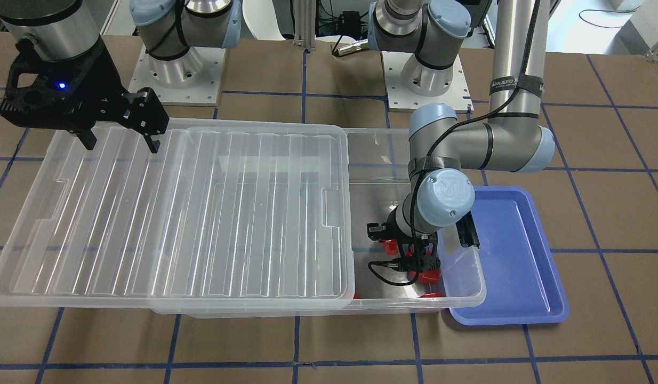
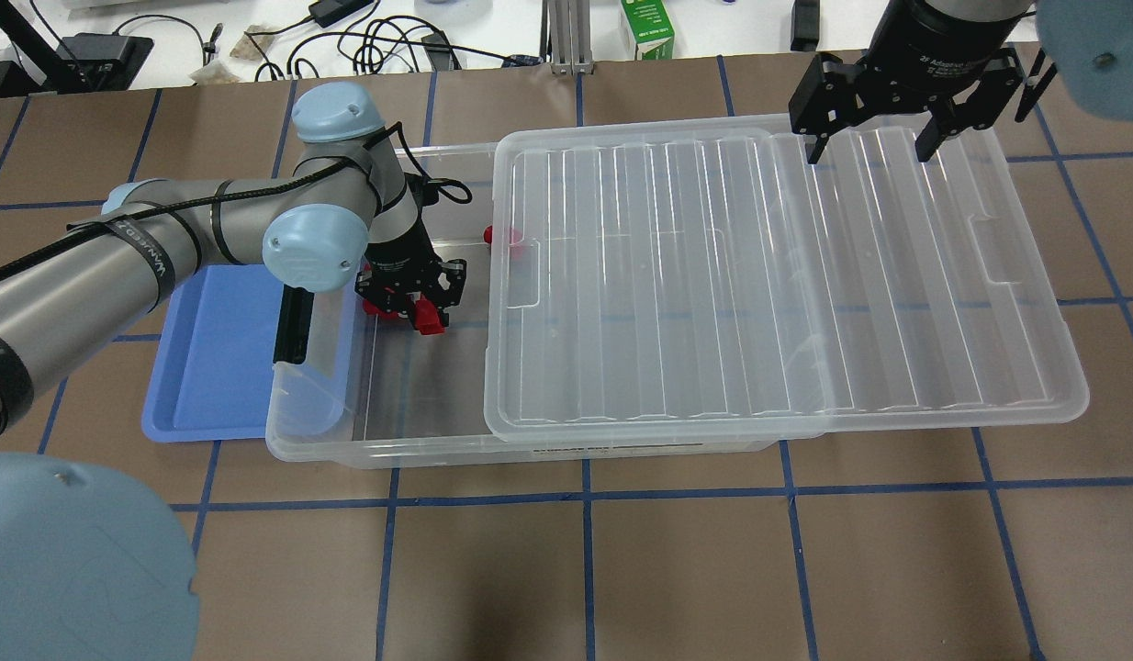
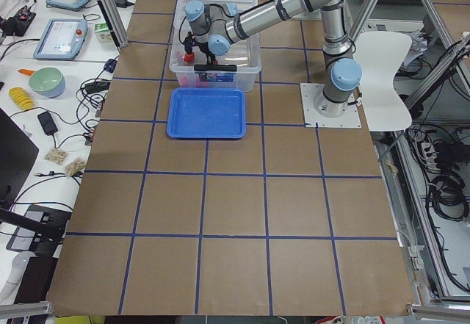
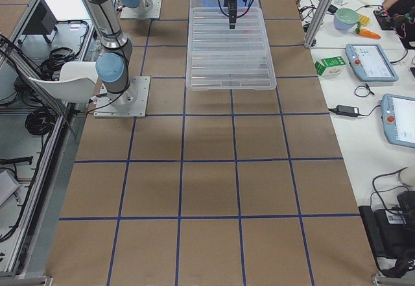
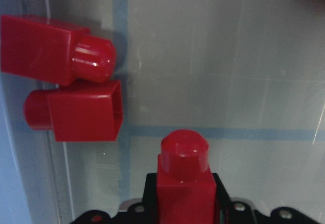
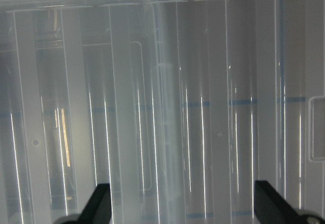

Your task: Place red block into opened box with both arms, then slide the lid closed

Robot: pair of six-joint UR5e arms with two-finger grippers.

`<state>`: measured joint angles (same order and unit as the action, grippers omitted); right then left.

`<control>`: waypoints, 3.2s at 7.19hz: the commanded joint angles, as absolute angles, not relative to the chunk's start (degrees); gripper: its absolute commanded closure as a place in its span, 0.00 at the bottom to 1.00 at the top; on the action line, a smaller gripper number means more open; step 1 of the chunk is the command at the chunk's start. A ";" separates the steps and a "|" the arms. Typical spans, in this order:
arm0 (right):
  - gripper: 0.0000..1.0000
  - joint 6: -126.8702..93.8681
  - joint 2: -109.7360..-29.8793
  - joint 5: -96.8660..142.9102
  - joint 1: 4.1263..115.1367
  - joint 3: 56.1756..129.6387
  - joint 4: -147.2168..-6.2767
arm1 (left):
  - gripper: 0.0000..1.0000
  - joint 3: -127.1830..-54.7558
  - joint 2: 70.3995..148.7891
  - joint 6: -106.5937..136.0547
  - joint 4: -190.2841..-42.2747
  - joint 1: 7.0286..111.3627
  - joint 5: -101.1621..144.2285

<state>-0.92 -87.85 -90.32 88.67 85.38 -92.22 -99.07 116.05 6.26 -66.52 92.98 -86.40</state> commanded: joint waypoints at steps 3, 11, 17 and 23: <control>0.00 -0.61 -87.80 -90.62 88.15 85.25 -92.29 | 0.09 -99.05 117.69 6.86 -64.95 93.43 -86.31; 0.00 19.76 -87.89 -91.05 74.22 82.97 -88.95 | 0.00 -82.57 107.33 6.07 -89.44 92.02 -89.63; 0.00 40.78 -87.20 -90.00 57.04 84.72 -89.64 | 0.00 -81.73 95.19 5.55 -98.96 91.94 -90.16; 0.00 40.70 -81.58 -90.09 57.04 102.74 -112.31 | 0.00 -90.79 89.91 0.26 -95.98 88.33 -93.08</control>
<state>40.87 -83.00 -90.18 57.04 101.04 -109.78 -90.08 90.39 0.41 -96.13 88.65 -92.85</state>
